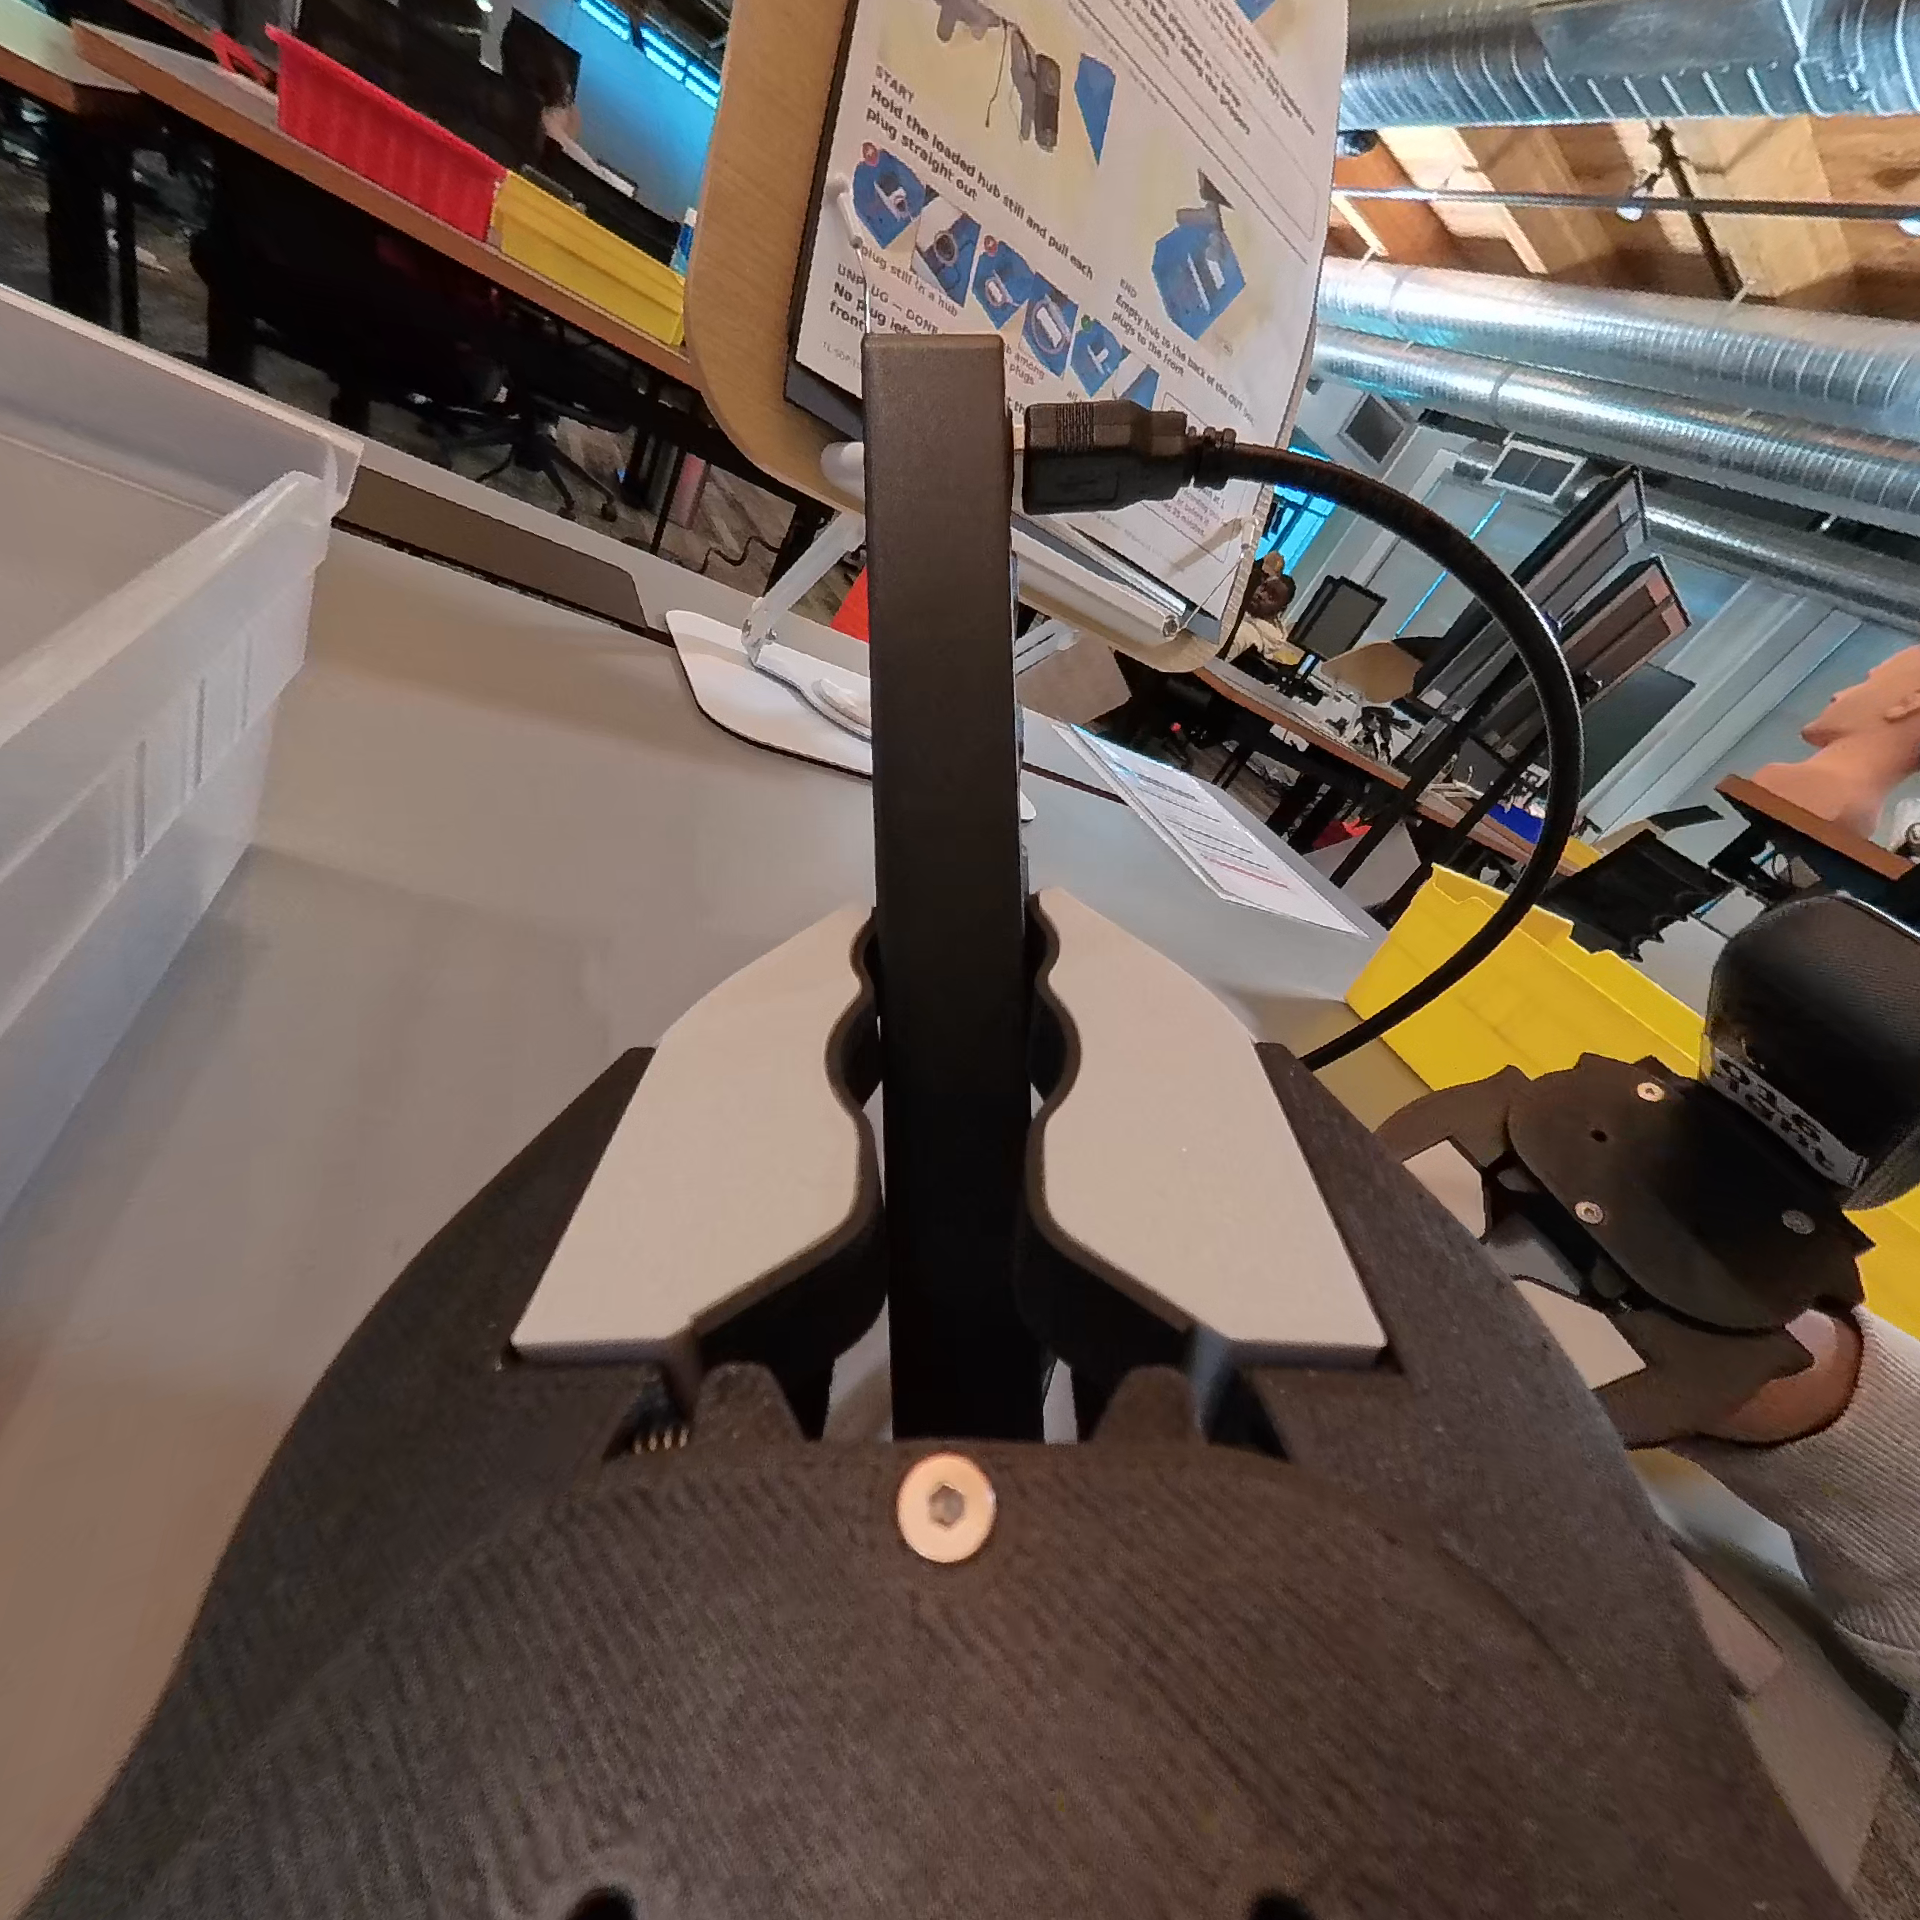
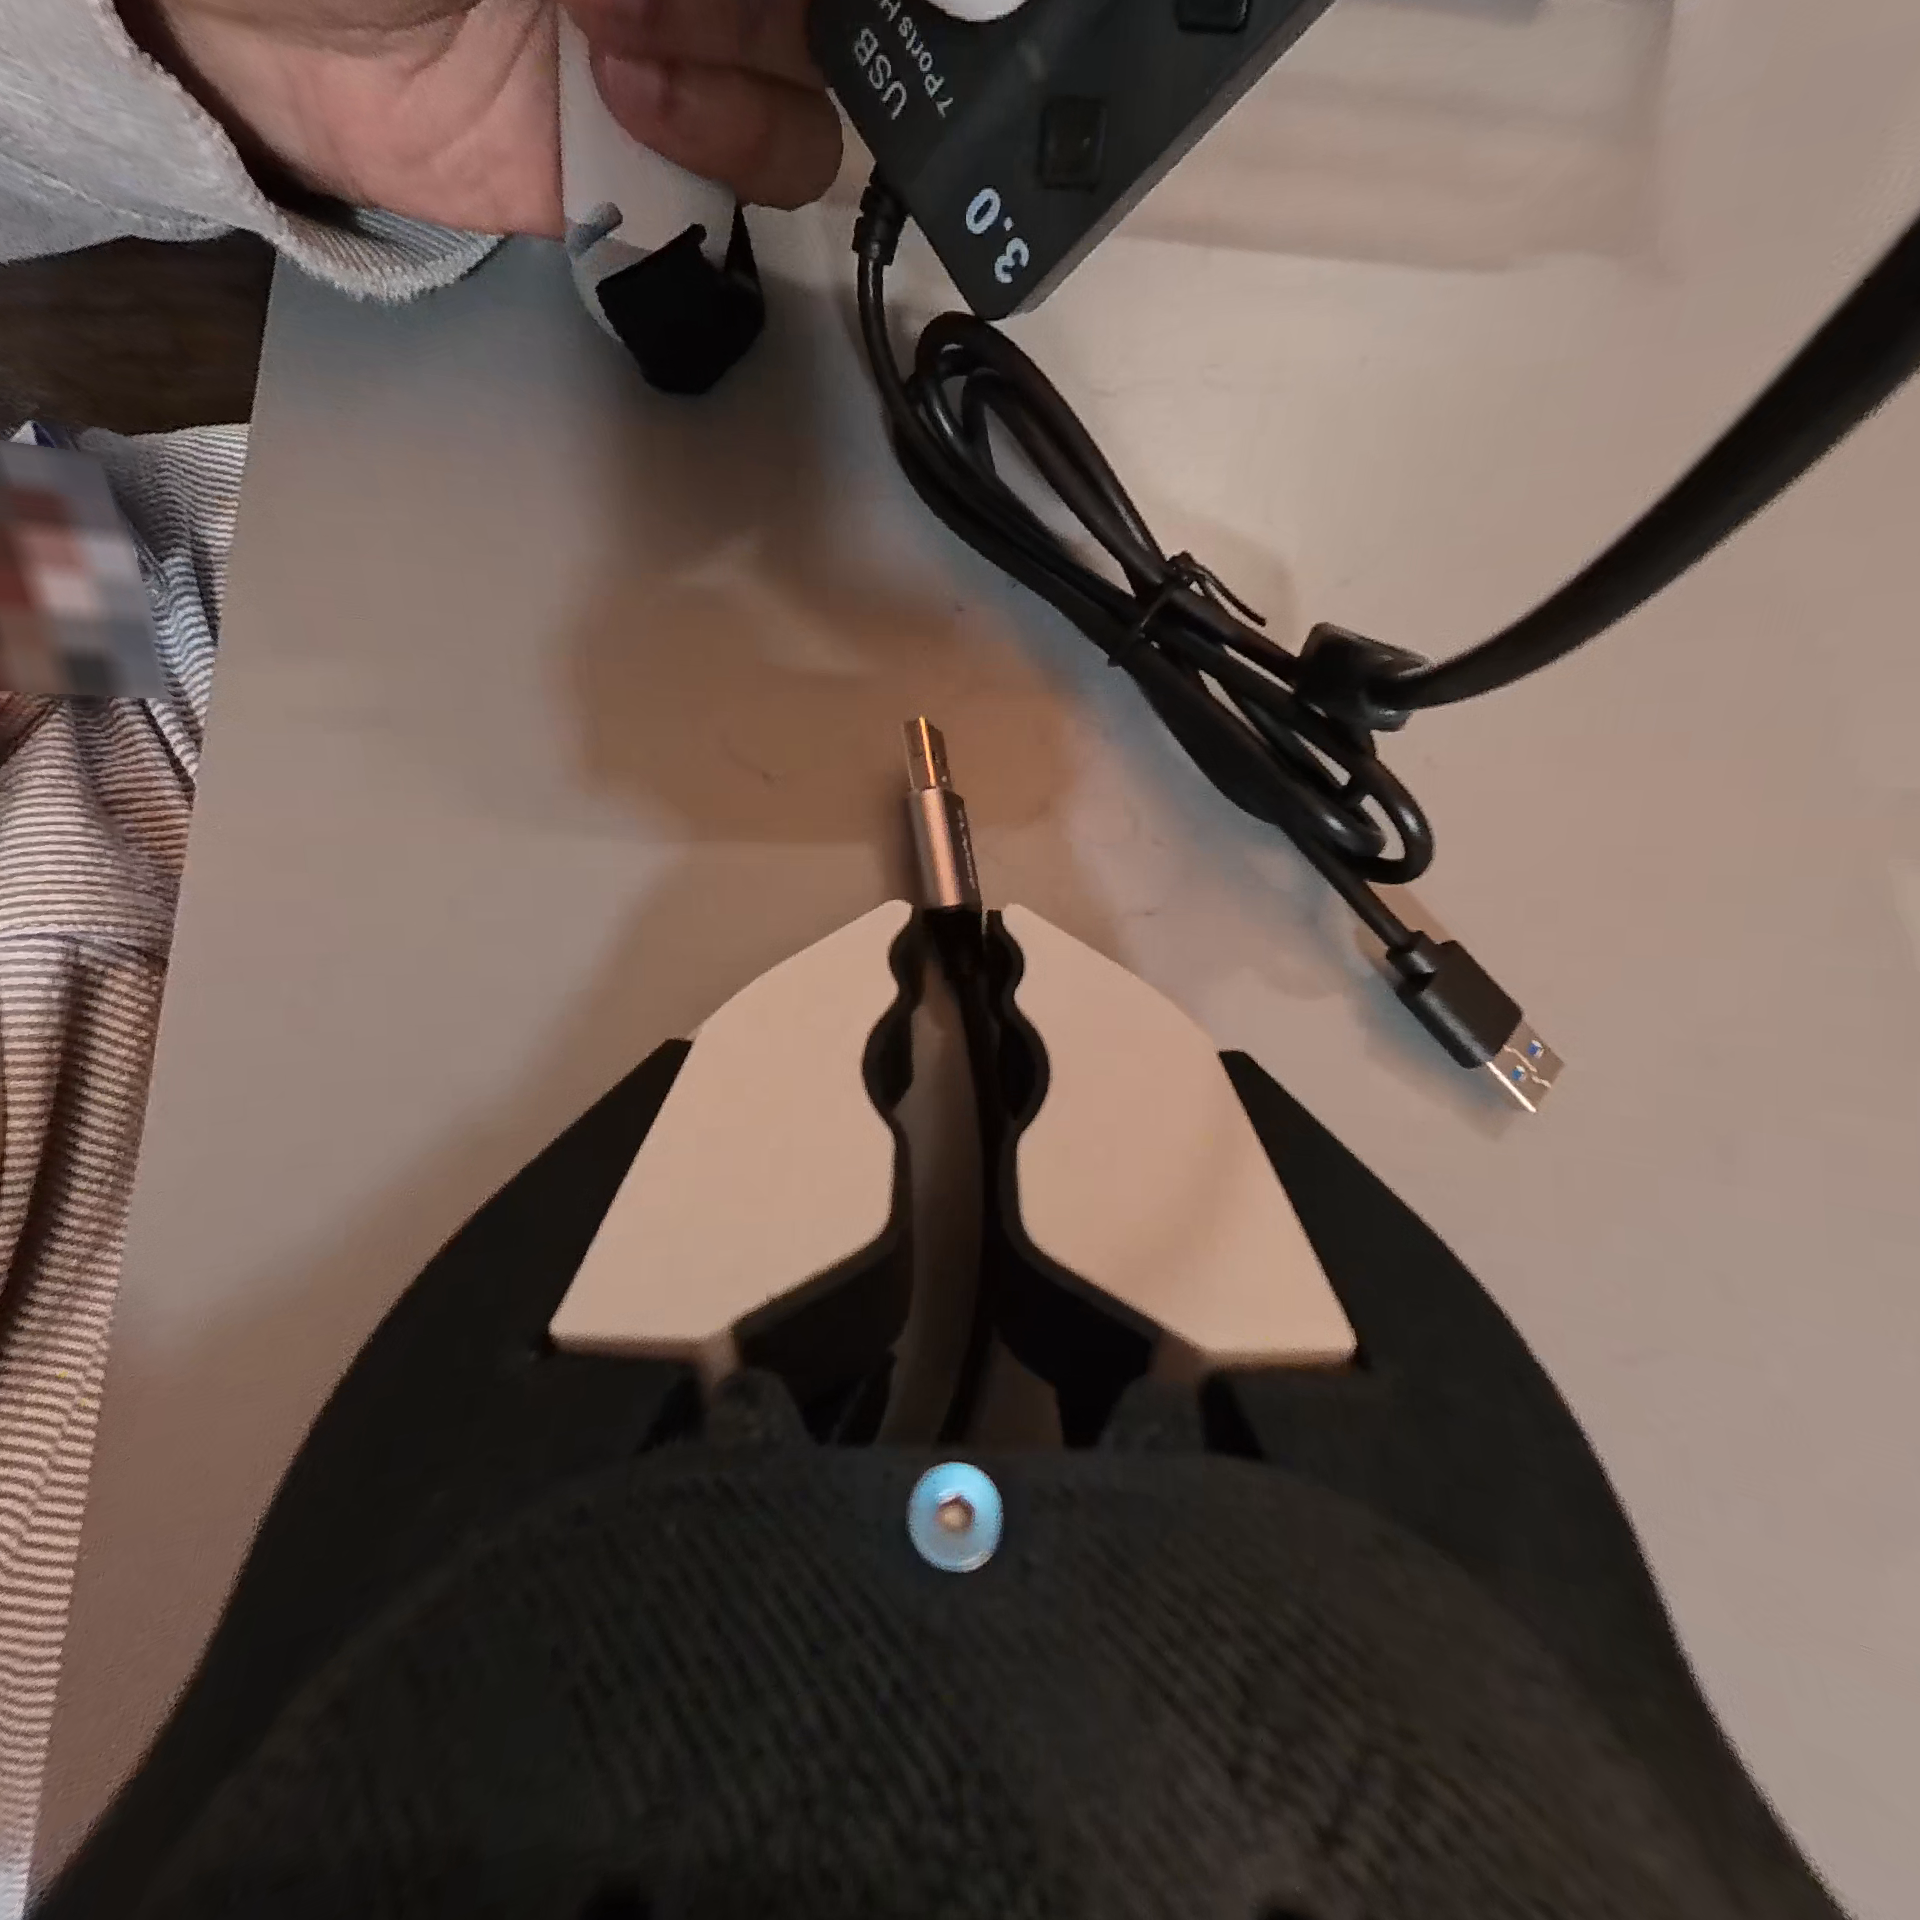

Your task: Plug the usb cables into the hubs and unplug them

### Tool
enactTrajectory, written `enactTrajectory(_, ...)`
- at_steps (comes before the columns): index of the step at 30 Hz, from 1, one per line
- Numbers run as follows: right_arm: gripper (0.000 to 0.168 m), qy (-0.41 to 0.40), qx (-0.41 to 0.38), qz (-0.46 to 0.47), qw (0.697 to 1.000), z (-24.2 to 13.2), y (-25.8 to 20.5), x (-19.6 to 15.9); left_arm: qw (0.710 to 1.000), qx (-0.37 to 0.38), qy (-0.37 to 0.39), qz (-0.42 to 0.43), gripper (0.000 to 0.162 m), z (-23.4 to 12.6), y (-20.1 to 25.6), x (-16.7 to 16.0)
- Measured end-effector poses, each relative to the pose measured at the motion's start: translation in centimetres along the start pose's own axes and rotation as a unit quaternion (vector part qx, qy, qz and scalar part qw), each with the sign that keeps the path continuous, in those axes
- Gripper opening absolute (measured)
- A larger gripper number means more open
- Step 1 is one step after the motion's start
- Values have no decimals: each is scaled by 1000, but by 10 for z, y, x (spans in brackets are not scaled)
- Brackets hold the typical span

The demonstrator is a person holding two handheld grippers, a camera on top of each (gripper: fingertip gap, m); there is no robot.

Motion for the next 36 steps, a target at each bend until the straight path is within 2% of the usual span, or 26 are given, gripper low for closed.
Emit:
enactTrajectory(1, 11, 0, 0, -1, 1000, 0, 0, 0, 1000, 0, 0, 0, 25, 0, 0, 0)
enactTrajectory(22, 9, 16, -21, -34, 999, 1, 1, 3, 1000, 0, 0, 0, 25, 0, 0, 0)
enactTrajectory(26, 8, 45, -35, -38, 998, -4, 3, 11, 1000, -1, 0, 0, 25, 0, 0, 0)
enactTrajectory(29, 8, 108, -12, 14, 994, -20, 4, 31, 1000, -4, 1, 2, 25, -1, 2, 0)
enactTrajectory(32, 8, 190, 42, 111, 975, -42, 6, 53, 1000, -13, 3, 7, 25, -1, 5, 0)
enactTrajectory(34, 8, 244, 93, 189, 947, -54, 9, 65, 1000, -22, 8, 14, 25, -1, 9, 0)
enactTrajectory(36, 8, 284, 156, 272, 906, -62, 10, 73, 999, -38, 13, 28, 25, 0, 15, 1)
Point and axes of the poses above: each gripper's, where its closed fingertips meet, z out along the fingers, x out of its top, y = z × x across the jaws, the point moved 3 cm from there along -z, back along the fingers
